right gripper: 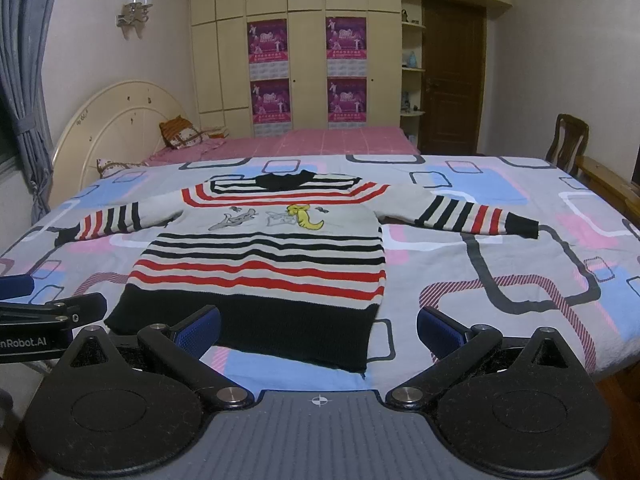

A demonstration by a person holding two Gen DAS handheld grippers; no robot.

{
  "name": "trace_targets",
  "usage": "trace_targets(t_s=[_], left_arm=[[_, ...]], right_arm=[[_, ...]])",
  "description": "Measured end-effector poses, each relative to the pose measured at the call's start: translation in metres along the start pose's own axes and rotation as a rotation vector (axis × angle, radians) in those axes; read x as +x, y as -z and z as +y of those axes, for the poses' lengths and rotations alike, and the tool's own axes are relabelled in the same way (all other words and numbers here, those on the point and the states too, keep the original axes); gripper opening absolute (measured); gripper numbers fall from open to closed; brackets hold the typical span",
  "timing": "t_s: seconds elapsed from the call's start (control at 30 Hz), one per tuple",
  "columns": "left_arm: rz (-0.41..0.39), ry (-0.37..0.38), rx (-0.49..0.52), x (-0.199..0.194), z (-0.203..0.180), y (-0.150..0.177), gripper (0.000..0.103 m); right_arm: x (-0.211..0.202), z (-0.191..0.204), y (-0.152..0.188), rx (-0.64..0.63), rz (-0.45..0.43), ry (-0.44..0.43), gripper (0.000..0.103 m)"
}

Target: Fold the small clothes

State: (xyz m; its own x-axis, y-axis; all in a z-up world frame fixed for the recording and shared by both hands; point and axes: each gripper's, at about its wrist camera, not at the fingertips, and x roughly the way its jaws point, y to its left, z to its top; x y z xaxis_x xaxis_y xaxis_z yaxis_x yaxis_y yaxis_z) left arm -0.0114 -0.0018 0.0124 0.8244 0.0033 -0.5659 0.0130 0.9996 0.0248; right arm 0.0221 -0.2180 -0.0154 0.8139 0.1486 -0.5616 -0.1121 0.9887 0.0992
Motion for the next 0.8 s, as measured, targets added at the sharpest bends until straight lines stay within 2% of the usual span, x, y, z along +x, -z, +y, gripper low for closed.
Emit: trace_targets(t_s=[0.8], left_arm=[[-0.005,-0.003,0.000,-0.0026,-0.0010,0.0026,0.103]], right_arm=[[-0.0053,-0.0006,0.0021,0.000,-0.011,0.000,0.103]])
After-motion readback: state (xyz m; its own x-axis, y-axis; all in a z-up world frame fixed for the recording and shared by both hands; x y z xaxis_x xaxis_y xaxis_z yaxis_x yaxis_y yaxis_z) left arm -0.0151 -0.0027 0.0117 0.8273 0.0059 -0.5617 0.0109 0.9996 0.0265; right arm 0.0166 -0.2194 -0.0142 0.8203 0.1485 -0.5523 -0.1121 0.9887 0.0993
